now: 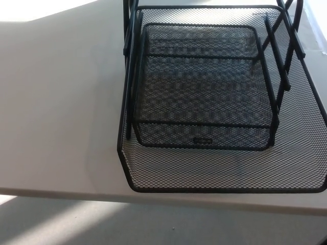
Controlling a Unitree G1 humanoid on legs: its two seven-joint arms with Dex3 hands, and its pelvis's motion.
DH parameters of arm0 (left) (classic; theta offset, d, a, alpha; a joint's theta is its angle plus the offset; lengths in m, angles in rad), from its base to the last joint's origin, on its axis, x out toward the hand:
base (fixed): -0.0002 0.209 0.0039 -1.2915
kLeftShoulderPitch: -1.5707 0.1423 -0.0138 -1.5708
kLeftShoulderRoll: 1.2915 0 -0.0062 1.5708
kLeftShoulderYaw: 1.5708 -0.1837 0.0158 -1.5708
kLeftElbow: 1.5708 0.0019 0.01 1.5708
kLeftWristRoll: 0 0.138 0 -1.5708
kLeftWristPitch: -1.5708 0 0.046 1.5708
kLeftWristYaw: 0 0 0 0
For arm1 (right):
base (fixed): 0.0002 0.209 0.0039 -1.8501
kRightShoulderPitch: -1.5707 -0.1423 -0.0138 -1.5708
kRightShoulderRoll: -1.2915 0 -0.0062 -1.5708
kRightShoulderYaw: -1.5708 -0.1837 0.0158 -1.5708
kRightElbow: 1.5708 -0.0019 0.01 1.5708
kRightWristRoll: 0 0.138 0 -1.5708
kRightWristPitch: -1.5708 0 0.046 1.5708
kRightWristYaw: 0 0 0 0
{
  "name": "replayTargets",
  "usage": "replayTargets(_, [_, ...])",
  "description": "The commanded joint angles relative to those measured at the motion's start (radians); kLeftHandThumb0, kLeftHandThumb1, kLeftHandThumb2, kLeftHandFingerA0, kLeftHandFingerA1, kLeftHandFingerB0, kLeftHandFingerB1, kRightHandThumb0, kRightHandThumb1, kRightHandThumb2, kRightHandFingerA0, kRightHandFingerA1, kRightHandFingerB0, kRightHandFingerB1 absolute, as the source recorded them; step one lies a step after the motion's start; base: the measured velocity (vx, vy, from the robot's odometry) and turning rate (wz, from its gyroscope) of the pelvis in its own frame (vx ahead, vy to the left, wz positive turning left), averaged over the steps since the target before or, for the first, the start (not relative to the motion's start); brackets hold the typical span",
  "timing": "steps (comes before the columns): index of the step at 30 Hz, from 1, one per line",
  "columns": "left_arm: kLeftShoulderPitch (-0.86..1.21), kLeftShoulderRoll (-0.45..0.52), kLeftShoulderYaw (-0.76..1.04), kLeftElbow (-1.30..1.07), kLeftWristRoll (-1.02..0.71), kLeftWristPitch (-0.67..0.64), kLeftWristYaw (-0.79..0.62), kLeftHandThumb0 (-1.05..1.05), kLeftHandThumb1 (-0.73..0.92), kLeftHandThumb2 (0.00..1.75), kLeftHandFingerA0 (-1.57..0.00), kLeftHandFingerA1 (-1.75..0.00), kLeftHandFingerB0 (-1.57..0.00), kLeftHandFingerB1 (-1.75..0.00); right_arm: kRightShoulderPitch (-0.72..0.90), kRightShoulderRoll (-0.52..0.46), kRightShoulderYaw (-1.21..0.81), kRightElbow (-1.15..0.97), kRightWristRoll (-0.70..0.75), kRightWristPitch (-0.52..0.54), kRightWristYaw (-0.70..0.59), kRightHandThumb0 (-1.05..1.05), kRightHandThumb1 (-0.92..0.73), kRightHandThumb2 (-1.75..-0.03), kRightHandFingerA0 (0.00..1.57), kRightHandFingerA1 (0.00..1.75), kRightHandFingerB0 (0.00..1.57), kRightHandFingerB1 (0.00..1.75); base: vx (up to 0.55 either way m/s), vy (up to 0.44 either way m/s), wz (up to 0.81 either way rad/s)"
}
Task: A balck drawer is kept on the middle of the table and the robot uses its right hand to push it back away from the robot
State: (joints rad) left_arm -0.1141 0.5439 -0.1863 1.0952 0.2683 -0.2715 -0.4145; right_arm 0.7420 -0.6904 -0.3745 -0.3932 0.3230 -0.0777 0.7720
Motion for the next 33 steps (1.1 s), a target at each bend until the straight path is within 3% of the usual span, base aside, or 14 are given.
replayTargets(1, [0.014, 0.037, 0.003, 0.007, 0.0, -0.032, -0.022, -0.71, 0.84, 0.65, -0.21, -0.29, -0.17, -0.28, -0.057, -0.03, -0.047, -0.364, 0.761, 0.088, 0.195, -0.82, -0.89, -0.66, 0.23, 0.42, 0.2, 0.4, 0.0, 0.0, 0.0])
replayTargets(7, [0.012, 0.036, 0.012, 0.013, -0.014, -0.035, -0.043, -0.72, 0.81, 0.66, -0.21, -0.29, -0.16, -0.27, -0.151, -0.045, -0.003, -0.399, 0.752, 0.111, 0.099, -0.85, -0.85, -0.66, 0.25, 0.43, 0.21, 0.41, 0.0, 0.0, 0.0])
replayTargets(17, [0.011, 0.036, 0.007, 0.019, -0.005, -0.035, -0.031, -0.7, 0.82, 0.66, -0.2, -0.29, -0.17, -0.27, -0.302, -0.051, 0.061, -0.427, 0.747, 0.111, 0.096, -0.87, -0.88, -0.67, 0.31, 0.44, 0.26, 0.42, 0.0, 0.0, 0.0])
replayTargets(20, [0.007, 0.035, 0.002, 0.021, -0.001, -0.033, -0.034, -0.7, 0.82, 0.65, -0.21, -0.29, -0.16, -0.27, -0.325, -0.023, 0.134, -0.457, 0.762, 0.119, 0.104, -1.01, -0.91, -0.68, 0.28, 0.41, 0.24, 0.41, 0.0, 0.0, 0.0])
replayTargets(21, [0.006, 0.033, 0.003, 0.021, -0.002, -0.032, -0.035, -0.69, 0.82, 0.65, -0.21, -0.29, -0.17, -0.27, -0.333, 0.002, 0.178, -0.461, 0.774, 0.118, 0.137, -1.02, -0.7, -1.1, 0.21, 0.5, 0.15, 0.47, 0.0, 0.0, 0.0])
replayTargets(23, [0.004, 0.032, 0.005, 0.023, -0.005, -0.029, -0.037, -0.7, 0.82, 0.65, -0.21, -0.29, -0.16, -0.27, -0.349, 0.01, 0.219, -0.454, 0.794, 0.132, 0.18, -1.04, -0.68, -1.11, 0.22, 0.47, 0.15, 0.46, 0.0, 0.0, 0.0])
replayTargets(26, [0.005, 0.034, 0.006, 0.022, -0.005, -0.026, -0.039, -0.7, 0.81, 0.65, -0.2, -0.29, -0.17, -0.27, -0.335, -0.028, 0.201, -0.483, 0.825, 0.143, 0.17, -1.01, -0.68, -1.09, 0.21, 0.48, 0.16, 0.46, 0.0, 0.0, 0.0])
replayTargets(27, [0.004, 0.033, 0.008, 0.024, -0.007, -0.023, -0.039, -0.35, 0.5, 1.06, 0.0, -0.48, 0.0, -0.47, -0.333, -0.039, 0.193, -0.492, 0.836, 0.144, 0.171, -0.99, -0.92, -0.68, 0.24, 0.4, 0.18, 0.37, 0.0, 0.0, 0.0])
replayTargets(29, [0.003, 0.032, 0.01, 0.028, -0.009, -0.02, -0.039, -0.35, 0.5, 1.06, 0.0, -0.48, 0.0, -0.47, -0.333, -0.051, 0.184, -0.502, 0.848, 0.146, 0.172, -0.99, -0.92, -0.68, 0.24, 0.4, 0.18, 0.37, 0.0, 0.0, 0.0])
replayTargets(30, [0.003, 0.032, 0.011, 0.027, -0.011, -0.021, -0.041, -0.69, 0.8, 0.65, -0.2, -0.29, -0.17, -0.27, -0.35, -0.069, 0.185, -0.502, 0.859, 0.163, 0.174, -1.0, -0.91, -0.68, 0.23, 0.4, 0.14, 0.36, 0.0, 0.0, 0.0])
replayTargets(31, [0.003, 0.032, 0.012, 0.026, -0.011, -0.021, -0.041, -0.69, 0.8, 0.65, -0.2, -0.29, -0.17, -0.27, -0.358, -0.078, 0.186, -0.503, 0.864, 0.171, 0.174, -1.0, -0.91, -0.68, 0.23, 0.4, 0.14, 0.36, 0.0, 0.0, 0.0])
replayTargets(33, [0.005, 0.035, 0.002, 0.021, 0.001, -0.022, -0.03, -0.69, 0.81, 0.65, -0.2, -0.29, -0.17, -0.27, -0.428, 0.002, 0.27, -0.461, 0.81, 0.16, 0.186, -0.87, -0.88, -0.67, 0.23, 0.43, 0.17, 0.41, 0.0, 0.0, 0.0])
